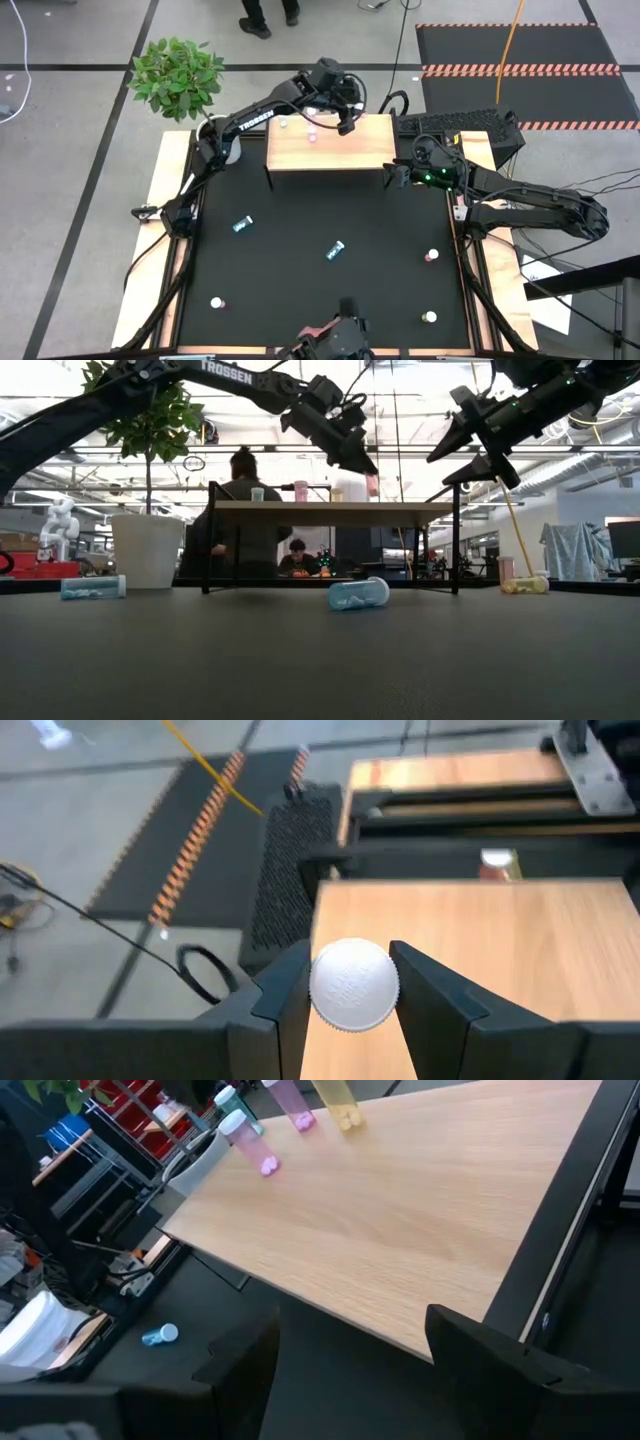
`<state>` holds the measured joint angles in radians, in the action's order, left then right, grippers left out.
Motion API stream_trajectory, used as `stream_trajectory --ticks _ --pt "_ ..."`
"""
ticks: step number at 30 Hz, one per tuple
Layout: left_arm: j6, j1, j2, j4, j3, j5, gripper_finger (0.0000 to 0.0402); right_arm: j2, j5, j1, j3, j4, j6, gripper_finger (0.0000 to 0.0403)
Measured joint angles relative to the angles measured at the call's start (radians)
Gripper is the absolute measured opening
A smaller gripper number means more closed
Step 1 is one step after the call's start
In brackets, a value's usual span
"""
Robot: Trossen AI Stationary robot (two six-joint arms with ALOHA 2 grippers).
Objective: Pick and place medicine bottles onto shelf by color
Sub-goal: Put the bottom left orange bottle on the shelf
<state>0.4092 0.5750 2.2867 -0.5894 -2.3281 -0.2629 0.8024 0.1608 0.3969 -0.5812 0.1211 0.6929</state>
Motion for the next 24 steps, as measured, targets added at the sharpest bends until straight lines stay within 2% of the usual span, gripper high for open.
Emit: stream_trajectory --ticks 24 --pt "0.036 -0.006 0.035 -0.066 0.001 0.028 0.0131 0.000 0.023 -0.035 0.000 -0.035 0.002 0.0247"
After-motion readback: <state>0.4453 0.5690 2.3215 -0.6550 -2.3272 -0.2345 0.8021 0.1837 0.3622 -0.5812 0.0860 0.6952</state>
